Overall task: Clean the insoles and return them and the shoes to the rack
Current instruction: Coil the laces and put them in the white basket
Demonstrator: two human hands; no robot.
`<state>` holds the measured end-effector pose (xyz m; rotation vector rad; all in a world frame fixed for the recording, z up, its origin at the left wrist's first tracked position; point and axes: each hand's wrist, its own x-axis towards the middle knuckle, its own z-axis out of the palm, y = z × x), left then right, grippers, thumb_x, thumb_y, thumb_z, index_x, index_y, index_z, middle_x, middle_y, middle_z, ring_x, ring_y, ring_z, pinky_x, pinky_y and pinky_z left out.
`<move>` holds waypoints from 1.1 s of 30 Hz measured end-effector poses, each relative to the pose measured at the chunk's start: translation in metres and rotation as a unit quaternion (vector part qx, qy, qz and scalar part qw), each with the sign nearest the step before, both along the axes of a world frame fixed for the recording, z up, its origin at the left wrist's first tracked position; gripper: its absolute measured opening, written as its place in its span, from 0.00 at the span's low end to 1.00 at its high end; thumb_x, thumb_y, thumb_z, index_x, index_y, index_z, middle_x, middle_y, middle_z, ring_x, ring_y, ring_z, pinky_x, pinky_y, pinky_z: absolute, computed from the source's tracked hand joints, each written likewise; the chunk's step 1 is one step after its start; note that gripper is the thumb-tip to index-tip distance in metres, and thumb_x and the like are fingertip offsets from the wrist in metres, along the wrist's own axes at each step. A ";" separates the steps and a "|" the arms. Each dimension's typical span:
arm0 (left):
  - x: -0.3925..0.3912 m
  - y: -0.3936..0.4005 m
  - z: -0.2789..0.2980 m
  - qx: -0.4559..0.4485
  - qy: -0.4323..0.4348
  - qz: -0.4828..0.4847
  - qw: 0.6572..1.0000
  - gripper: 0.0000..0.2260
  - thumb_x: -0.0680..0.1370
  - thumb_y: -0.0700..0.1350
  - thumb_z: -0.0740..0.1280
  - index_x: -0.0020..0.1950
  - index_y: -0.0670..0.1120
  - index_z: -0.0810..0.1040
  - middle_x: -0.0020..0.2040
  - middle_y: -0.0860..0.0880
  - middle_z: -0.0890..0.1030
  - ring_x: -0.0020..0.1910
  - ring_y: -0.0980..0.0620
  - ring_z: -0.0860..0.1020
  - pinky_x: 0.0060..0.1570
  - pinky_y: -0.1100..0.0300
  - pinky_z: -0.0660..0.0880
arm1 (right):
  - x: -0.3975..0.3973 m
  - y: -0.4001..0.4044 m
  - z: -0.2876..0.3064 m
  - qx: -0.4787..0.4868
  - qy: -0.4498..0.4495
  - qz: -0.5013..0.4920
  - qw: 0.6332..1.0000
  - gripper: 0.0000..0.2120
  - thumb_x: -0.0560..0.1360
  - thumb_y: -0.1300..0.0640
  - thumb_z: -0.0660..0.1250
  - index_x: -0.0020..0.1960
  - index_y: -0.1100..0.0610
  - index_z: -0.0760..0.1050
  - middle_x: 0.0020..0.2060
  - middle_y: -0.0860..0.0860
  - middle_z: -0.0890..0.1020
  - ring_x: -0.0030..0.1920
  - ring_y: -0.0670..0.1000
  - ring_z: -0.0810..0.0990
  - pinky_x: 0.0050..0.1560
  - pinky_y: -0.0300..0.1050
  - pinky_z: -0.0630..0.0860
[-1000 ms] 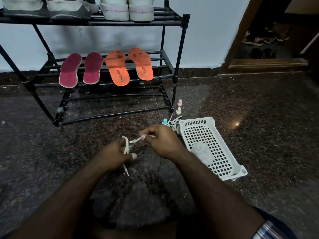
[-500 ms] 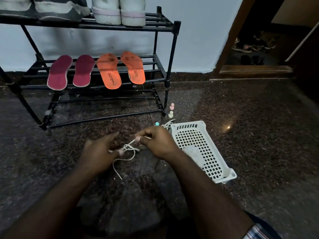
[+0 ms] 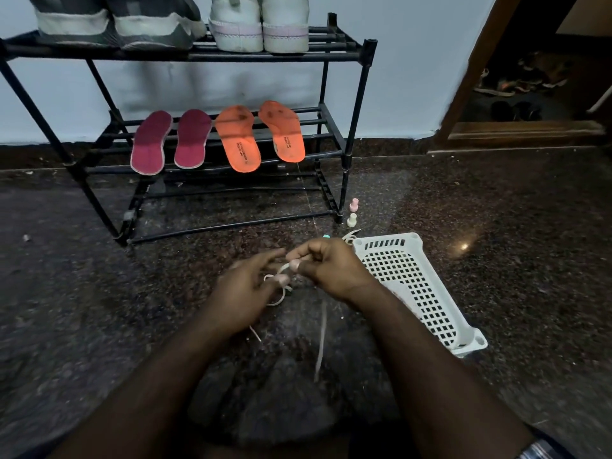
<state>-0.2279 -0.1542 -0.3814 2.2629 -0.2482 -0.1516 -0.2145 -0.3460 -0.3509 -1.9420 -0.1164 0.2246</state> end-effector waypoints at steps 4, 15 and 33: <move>0.001 0.000 0.005 0.006 -0.030 0.046 0.998 0.08 0.82 0.48 0.65 0.44 0.56 0.80 0.35 0.56 0.82 0.34 0.58 0.79 0.38 0.56 0.74 | 0.001 -0.005 0.004 0.007 0.013 -0.006 1.000 0.05 0.73 0.62 0.73 0.48 0.61 0.82 0.31 0.52 0.81 0.31 0.45 0.76 0.34 0.38 0.72; -0.002 -0.007 0.004 -0.042 -0.023 -0.041 0.998 0.17 0.82 0.47 0.66 0.71 0.55 0.74 0.64 0.58 0.78 0.60 0.61 0.76 0.61 0.60 0.73 | 0.001 0.006 -0.004 -0.024 0.012 0.014 1.000 0.04 0.75 0.57 0.72 0.45 0.58 0.84 0.35 0.49 0.85 0.35 0.42 0.80 0.39 0.44 0.78; 0.002 -0.003 0.006 -0.045 -0.039 -0.015 0.998 0.08 0.81 0.45 0.67 0.54 0.57 0.82 0.48 0.60 0.83 0.48 0.63 0.80 0.51 0.57 0.77 | -0.007 0.010 0.000 0.045 0.119 0.001 0.992 0.04 0.78 0.59 0.68 0.46 0.59 0.79 0.34 0.53 0.84 0.26 0.45 0.71 0.25 0.37 0.66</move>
